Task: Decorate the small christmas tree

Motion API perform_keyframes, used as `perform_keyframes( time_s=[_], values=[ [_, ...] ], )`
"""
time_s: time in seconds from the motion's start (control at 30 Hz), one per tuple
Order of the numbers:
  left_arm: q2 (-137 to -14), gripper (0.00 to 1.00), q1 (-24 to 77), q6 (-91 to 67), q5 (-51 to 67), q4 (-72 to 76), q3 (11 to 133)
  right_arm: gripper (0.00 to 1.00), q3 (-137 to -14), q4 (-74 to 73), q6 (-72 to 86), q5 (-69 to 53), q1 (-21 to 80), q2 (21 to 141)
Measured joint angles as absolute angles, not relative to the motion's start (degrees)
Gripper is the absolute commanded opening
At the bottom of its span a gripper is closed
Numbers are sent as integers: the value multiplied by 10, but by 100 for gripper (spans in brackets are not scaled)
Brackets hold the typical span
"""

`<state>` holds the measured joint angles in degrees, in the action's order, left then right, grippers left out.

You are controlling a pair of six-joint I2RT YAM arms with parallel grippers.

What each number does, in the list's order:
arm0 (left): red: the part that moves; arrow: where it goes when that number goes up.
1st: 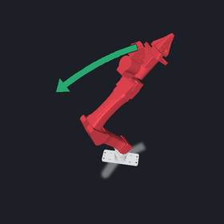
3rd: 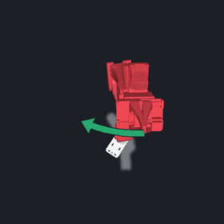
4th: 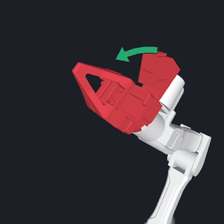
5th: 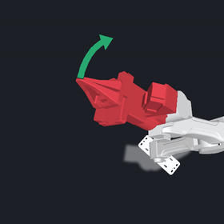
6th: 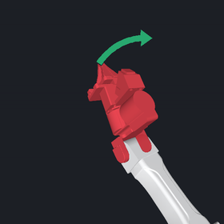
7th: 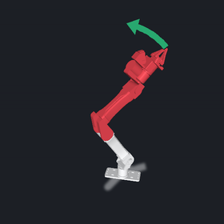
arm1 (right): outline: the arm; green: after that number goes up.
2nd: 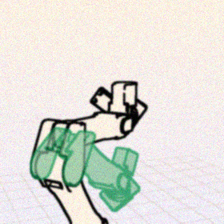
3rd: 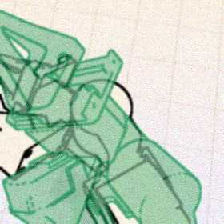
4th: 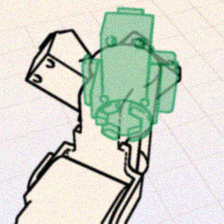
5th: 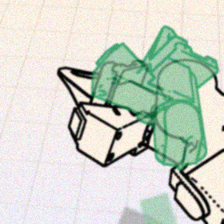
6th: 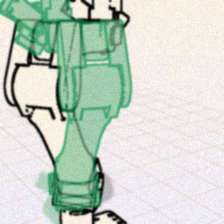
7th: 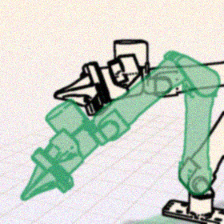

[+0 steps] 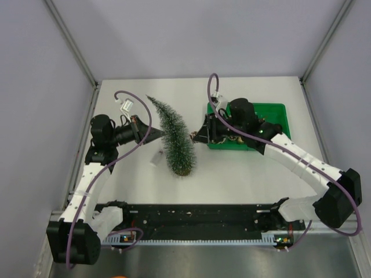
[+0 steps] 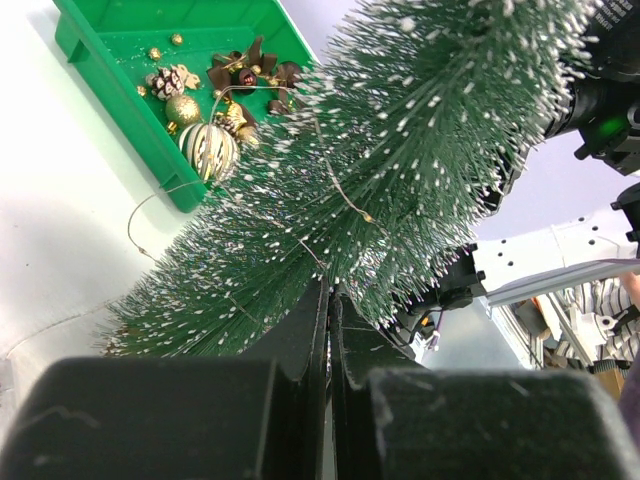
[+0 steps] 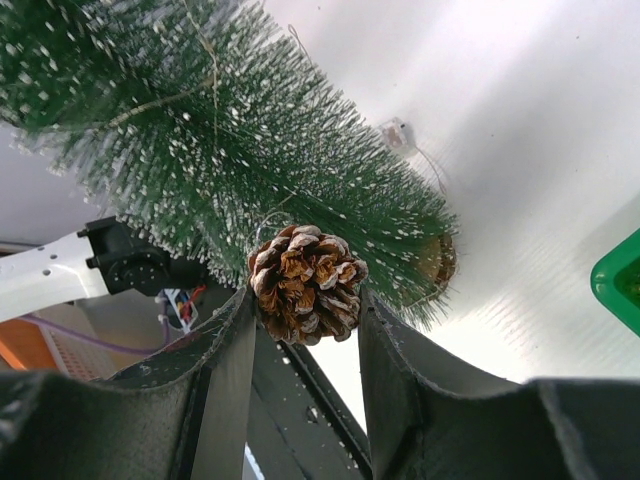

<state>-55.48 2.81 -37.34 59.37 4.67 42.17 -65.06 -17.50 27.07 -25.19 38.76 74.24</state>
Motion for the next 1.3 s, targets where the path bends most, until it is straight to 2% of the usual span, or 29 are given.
perform_keyframes(
  time_s=[0.53, 1.3],
  values=[
    [-554, 0, 28, -373, 598, 47, 422, 23, -732, -197, 241, -224, 394, 760],
    [-548, 0, 28, -374, 604, 46, 418, 21, -686, -197, 220, -174, 394, 766]
  ],
)
